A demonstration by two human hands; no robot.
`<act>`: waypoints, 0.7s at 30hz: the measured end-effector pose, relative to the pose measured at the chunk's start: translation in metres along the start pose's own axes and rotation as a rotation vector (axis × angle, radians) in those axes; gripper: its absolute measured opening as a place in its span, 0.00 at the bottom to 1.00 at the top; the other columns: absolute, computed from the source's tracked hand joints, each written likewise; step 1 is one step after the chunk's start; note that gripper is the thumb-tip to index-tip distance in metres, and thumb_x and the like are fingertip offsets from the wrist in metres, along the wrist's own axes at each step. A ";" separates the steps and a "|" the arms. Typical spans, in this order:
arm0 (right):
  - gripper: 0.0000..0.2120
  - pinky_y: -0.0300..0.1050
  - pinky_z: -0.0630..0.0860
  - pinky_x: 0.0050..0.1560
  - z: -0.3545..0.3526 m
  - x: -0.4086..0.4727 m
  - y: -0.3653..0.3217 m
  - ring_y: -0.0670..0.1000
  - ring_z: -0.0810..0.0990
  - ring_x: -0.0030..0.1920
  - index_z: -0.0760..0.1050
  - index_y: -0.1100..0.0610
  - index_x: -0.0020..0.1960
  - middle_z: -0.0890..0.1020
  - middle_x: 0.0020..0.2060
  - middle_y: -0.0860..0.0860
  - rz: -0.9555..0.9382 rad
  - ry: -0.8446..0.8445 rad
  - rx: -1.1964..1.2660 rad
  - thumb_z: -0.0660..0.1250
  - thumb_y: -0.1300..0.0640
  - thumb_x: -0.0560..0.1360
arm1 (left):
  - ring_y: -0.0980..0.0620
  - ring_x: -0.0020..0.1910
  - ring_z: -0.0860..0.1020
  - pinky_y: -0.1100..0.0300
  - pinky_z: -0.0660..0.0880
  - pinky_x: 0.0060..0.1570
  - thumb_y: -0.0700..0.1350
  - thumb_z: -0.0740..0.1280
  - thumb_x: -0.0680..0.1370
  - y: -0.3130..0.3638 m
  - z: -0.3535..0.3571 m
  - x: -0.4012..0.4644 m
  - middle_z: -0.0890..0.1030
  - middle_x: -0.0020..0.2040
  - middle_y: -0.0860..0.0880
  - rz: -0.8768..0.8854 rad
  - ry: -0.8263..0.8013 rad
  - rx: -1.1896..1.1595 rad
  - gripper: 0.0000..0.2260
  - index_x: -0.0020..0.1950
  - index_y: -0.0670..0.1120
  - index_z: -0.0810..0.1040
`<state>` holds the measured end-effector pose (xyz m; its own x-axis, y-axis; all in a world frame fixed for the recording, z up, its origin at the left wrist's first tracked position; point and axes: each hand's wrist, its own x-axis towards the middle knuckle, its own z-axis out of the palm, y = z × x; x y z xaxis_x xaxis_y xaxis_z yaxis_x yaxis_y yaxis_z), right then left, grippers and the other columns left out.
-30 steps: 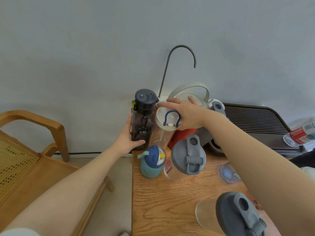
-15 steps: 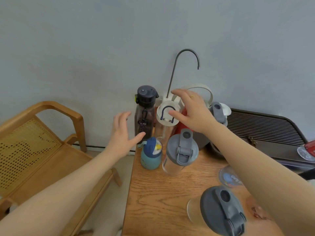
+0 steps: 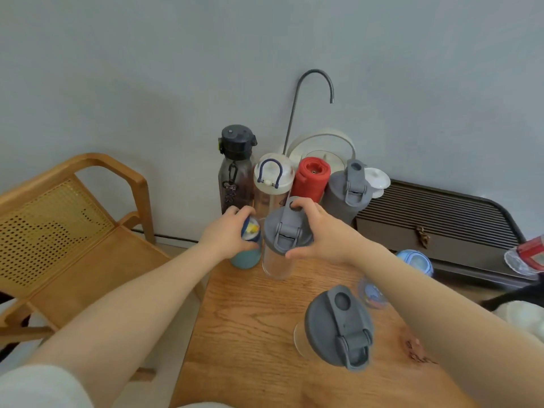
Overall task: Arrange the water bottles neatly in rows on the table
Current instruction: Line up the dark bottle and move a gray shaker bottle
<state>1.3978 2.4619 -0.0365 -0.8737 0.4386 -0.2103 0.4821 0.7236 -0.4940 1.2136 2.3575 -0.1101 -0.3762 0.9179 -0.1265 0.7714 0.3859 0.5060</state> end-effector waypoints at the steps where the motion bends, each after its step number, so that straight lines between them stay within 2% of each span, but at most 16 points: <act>1: 0.41 0.49 0.72 0.56 0.001 0.000 0.000 0.52 0.72 0.60 0.53 0.49 0.70 0.62 0.68 0.49 0.004 -0.004 -0.002 0.74 0.44 0.66 | 0.45 0.52 0.74 0.51 0.75 0.48 0.51 0.74 0.67 -0.001 -0.002 -0.003 0.70 0.58 0.46 0.000 -0.015 0.014 0.31 0.66 0.50 0.65; 4: 0.41 0.52 0.72 0.60 0.000 -0.001 0.004 0.52 0.69 0.64 0.56 0.52 0.70 0.62 0.69 0.50 -0.035 0.024 -0.016 0.73 0.42 0.66 | 0.47 0.54 0.74 0.54 0.73 0.49 0.51 0.74 0.67 -0.006 -0.008 -0.024 0.73 0.59 0.47 -0.020 0.021 0.008 0.29 0.64 0.51 0.66; 7: 0.33 0.45 0.71 0.58 -0.008 -0.006 0.003 0.50 0.70 0.62 0.65 0.56 0.65 0.68 0.65 0.51 -0.180 0.307 0.029 0.71 0.41 0.67 | 0.48 0.56 0.73 0.58 0.70 0.49 0.51 0.75 0.67 0.004 -0.033 -0.053 0.74 0.60 0.49 -0.019 0.213 -0.066 0.31 0.65 0.51 0.66; 9: 0.28 0.40 0.68 0.57 -0.016 -0.010 -0.005 0.46 0.70 0.60 0.67 0.54 0.62 0.71 0.61 0.49 -0.278 0.391 0.112 0.66 0.39 0.68 | 0.52 0.53 0.73 0.61 0.69 0.48 0.50 0.77 0.65 0.022 -0.060 -0.068 0.73 0.56 0.52 0.034 0.344 -0.127 0.33 0.66 0.52 0.66; 11: 0.25 0.37 0.68 0.56 -0.022 -0.012 -0.020 0.44 0.71 0.59 0.67 0.50 0.61 0.72 0.58 0.46 -0.346 0.323 0.223 0.66 0.40 0.69 | 0.56 0.47 0.74 0.65 0.70 0.44 0.50 0.78 0.63 0.044 -0.087 -0.080 0.73 0.52 0.56 0.109 0.421 -0.201 0.36 0.66 0.54 0.65; 14: 0.32 0.38 0.71 0.57 -0.025 -0.018 -0.044 0.43 0.73 0.59 0.65 0.54 0.67 0.73 0.60 0.45 -0.429 0.131 0.304 0.71 0.46 0.67 | 0.65 0.43 0.76 0.75 0.69 0.40 0.58 0.74 0.58 0.076 -0.112 -0.091 0.76 0.49 0.59 0.230 0.440 -0.313 0.34 0.61 0.60 0.65; 16: 0.36 0.41 0.74 0.59 -0.026 -0.022 -0.053 0.44 0.75 0.59 0.64 0.56 0.68 0.75 0.61 0.46 -0.477 0.075 0.366 0.74 0.50 0.65 | 0.69 0.43 0.75 0.78 0.67 0.42 0.57 0.72 0.58 0.094 -0.117 -0.095 0.76 0.48 0.59 0.301 0.420 -0.399 0.31 0.58 0.61 0.65; 19: 0.37 0.49 0.76 0.56 -0.036 -0.031 -0.051 0.47 0.78 0.57 0.66 0.57 0.65 0.78 0.57 0.50 -0.454 0.158 0.401 0.76 0.47 0.61 | 0.69 0.45 0.75 0.76 0.68 0.46 0.57 0.72 0.58 0.113 -0.111 -0.094 0.76 0.49 0.60 0.332 0.419 -0.471 0.31 0.58 0.62 0.64; 21: 0.36 0.48 0.77 0.54 -0.043 -0.039 -0.040 0.46 0.78 0.54 0.67 0.53 0.61 0.79 0.54 0.47 -0.397 0.253 0.397 0.76 0.45 0.58 | 0.66 0.47 0.76 0.73 0.69 0.49 0.58 0.71 0.62 0.119 -0.103 -0.088 0.77 0.50 0.60 0.340 0.425 -0.576 0.28 0.58 0.63 0.63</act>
<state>1.4154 2.4384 0.0281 -0.9157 0.3246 0.2370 0.0199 0.6256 -0.7799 1.2860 2.3129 0.0492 -0.4207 0.8178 0.3926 0.5362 -0.1250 0.8348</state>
